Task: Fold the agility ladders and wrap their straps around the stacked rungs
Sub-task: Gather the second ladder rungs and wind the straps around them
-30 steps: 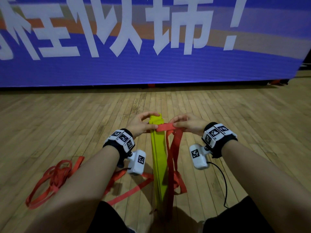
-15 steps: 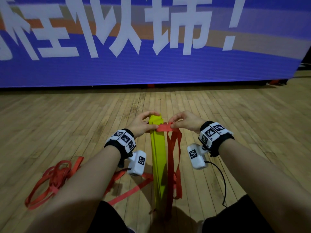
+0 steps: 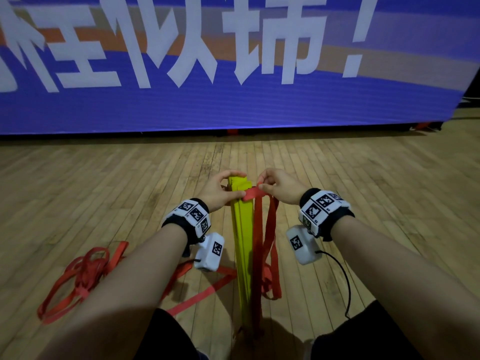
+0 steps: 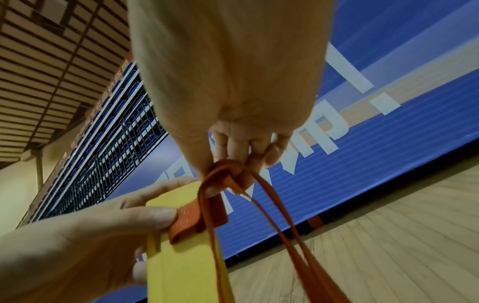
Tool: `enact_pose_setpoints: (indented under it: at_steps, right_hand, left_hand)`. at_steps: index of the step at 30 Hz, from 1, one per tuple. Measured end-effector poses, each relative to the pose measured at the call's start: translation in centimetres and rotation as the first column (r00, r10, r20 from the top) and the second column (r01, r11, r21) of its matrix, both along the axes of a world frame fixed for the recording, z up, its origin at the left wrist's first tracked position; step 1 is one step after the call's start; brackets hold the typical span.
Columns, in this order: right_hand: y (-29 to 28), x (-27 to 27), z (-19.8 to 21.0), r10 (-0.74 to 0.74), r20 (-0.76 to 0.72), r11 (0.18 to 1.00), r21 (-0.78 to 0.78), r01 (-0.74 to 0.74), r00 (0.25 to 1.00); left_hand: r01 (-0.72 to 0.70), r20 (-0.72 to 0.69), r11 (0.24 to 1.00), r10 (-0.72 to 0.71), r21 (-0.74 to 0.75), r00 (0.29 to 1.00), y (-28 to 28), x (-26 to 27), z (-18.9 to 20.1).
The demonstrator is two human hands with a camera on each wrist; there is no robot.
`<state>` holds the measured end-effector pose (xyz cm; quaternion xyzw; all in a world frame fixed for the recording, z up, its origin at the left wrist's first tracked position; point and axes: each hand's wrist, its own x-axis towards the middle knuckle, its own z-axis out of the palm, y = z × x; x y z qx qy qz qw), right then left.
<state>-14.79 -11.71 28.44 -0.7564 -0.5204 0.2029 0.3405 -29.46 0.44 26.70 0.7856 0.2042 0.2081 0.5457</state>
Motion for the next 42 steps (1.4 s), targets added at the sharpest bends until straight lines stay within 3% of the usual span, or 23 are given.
enact_pose_setpoints:
  at_steps: [9, 16, 24, 35, 42]
  right_hand:
    - [0.1, -0.5, -0.1, 0.069, -0.159, 0.997, 0.032, -0.064, 0.985]
    - [0.4, -0.7, -0.8, 0.031, -0.158, 0.997, 0.074, -0.02, 0.987]
    - [0.0, -0.5, -0.9, 0.044, -0.158, 0.994, 0.11, -0.027, 0.986]
    - [0.2, -0.4, -0.9, -0.013, -0.191, 0.995, 0.09, 0.031, 0.981]
    - [-0.3, 0.1, -0.5, 0.008, -0.293, 0.999, 0.033, 0.002, 0.956]
  left_hand:
    - [0.013, -0.013, 0.999, -0.014, -0.03, 1.0, 0.0, 0.2, 0.0]
    - [0.037, -0.013, 0.998, -0.038, -0.056, 0.999, 0.3, 0.0, 0.0]
    - [0.144, -0.092, 0.974, -0.162, -0.173, 0.982, 0.7, -0.2, 0.1]
    - [0.058, -0.14, 0.986, -0.081, -0.156, 0.987, 0.6, -0.1, -0.2]
    - [-0.076, -0.118, 0.997, 0.073, -0.022, 0.99, 0.2, 0.4, -0.5]
